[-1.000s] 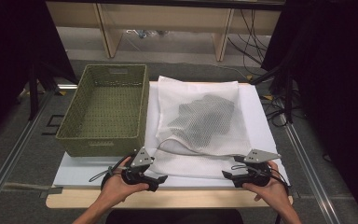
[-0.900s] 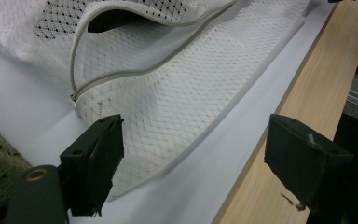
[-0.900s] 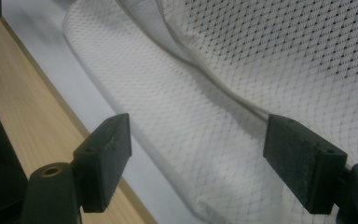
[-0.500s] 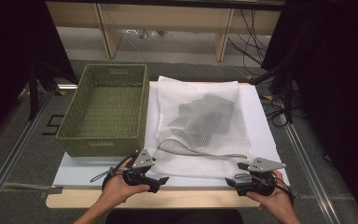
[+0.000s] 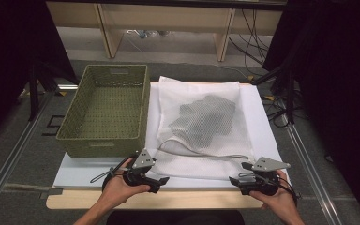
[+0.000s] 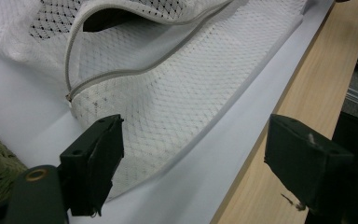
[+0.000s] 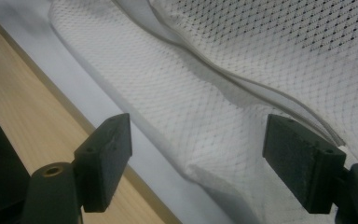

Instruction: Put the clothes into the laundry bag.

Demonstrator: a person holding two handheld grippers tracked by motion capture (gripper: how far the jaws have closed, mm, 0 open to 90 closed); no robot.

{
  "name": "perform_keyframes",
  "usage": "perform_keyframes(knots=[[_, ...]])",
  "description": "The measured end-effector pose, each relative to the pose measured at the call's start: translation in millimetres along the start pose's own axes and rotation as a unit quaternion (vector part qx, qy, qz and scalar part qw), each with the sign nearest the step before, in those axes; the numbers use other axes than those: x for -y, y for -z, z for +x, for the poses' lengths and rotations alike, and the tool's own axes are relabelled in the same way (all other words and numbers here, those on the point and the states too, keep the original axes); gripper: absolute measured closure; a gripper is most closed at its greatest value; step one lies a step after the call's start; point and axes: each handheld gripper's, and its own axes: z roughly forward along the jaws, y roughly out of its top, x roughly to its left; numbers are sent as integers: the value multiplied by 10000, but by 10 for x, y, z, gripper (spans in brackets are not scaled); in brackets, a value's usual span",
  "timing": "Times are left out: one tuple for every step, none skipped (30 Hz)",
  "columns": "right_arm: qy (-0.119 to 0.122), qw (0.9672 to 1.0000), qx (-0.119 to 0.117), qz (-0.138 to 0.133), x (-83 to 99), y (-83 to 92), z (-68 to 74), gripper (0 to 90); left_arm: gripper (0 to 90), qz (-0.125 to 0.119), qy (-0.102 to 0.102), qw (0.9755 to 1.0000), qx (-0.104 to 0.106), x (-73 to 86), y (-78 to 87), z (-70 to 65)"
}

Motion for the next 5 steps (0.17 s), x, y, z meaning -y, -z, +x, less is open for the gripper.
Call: perform_keyframes(knots=[[-19,10000,-9,8,1,3,-4,248,190,37,-5,10000,-29,-1,6,3],[-3,10000,19,22,2,9,-10,248,190,40,63,10000,-33,2,5,-1],[4,10000,5,-18,5,2,-15,249,190,45,42,10000,-43,2,8,4],[41,10000,69,-28,5,7,-20,248,190,44,45,10000,-47,3,8,7],[10,10000,36,-11,6,8,-22,248,190,64,27,10000,-47,3,9,14]])
